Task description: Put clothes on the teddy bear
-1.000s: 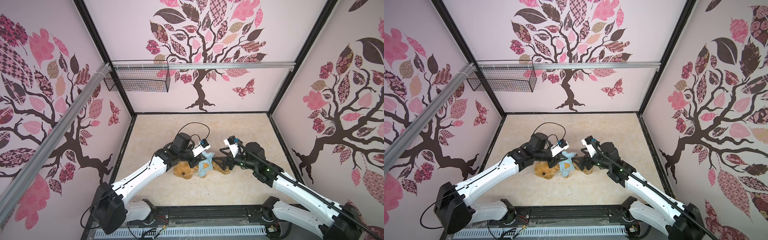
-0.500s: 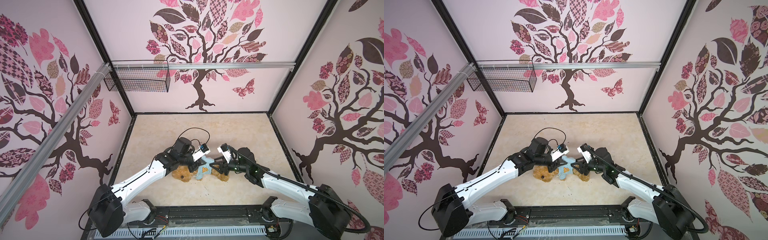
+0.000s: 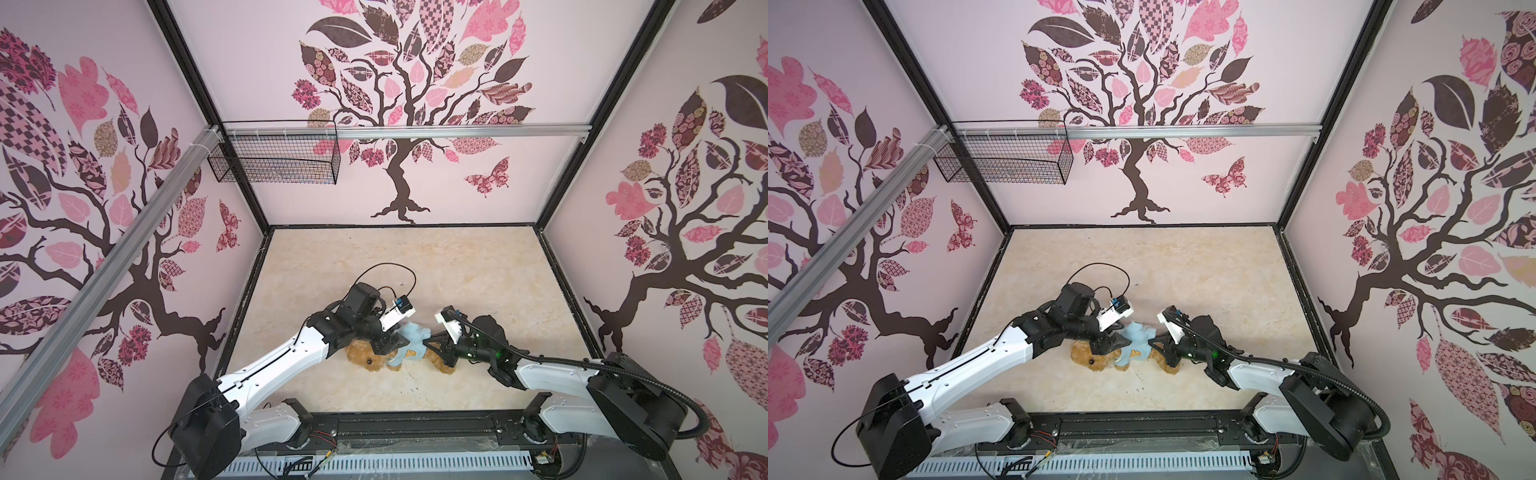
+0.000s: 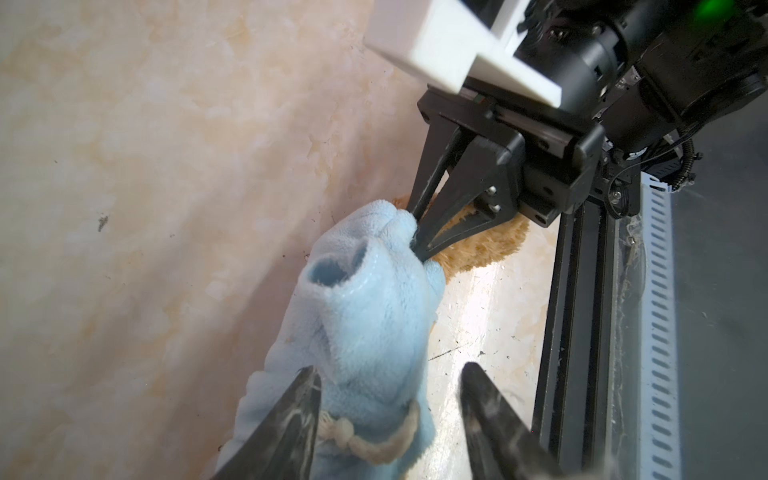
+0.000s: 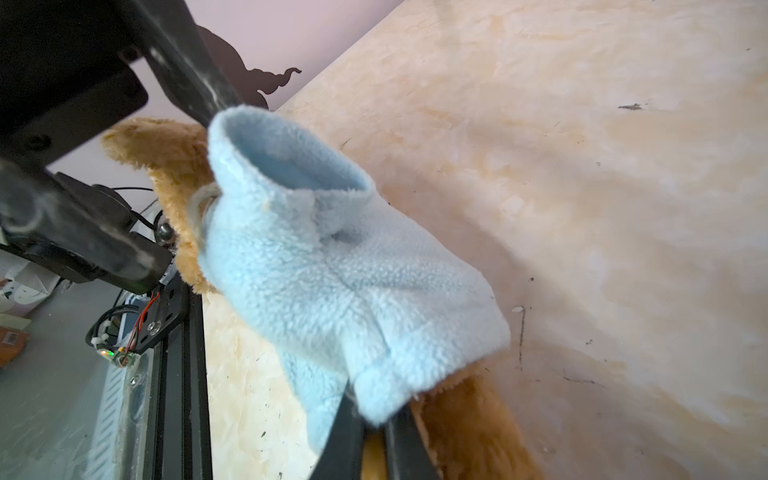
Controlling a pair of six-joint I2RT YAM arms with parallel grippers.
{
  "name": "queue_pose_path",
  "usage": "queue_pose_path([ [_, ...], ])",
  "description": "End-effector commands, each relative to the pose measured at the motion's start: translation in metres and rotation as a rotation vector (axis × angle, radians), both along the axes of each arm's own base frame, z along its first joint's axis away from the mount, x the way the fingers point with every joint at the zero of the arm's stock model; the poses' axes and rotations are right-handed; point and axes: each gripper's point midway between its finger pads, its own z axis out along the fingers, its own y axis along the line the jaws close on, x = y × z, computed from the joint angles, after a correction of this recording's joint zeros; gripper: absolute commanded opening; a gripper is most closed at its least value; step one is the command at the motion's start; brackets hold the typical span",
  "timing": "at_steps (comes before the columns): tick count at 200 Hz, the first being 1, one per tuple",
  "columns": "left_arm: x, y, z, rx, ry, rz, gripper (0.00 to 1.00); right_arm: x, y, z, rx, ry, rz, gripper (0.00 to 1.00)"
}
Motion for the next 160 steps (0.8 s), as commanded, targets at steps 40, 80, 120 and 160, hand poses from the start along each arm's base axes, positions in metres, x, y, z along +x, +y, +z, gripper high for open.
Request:
queue_pose_path([
  [40, 0.011, -0.008, -0.003, 0.023, -0.003, -0.018, 0.62, -0.001, 0.0, 0.007, 0.013, -0.084, -0.001, 0.05],
  [80, 0.023, -0.023, -0.011, 0.048, 0.016, -0.058, 0.63, -0.003, 0.001, 0.009, 0.03, -0.092, 0.006, 0.05],
  [120, 0.027, -0.031, -0.029, 0.065, 0.062, -0.057, 0.62, -0.007, 0.001, 0.014, 0.063, -0.099, 0.019, 0.06],
  [160, 0.048, -0.028, -0.03, 0.061, 0.035, 0.086, 0.42, -0.009, -0.002, 0.009, 0.065, -0.085, 0.007, 0.06],
])
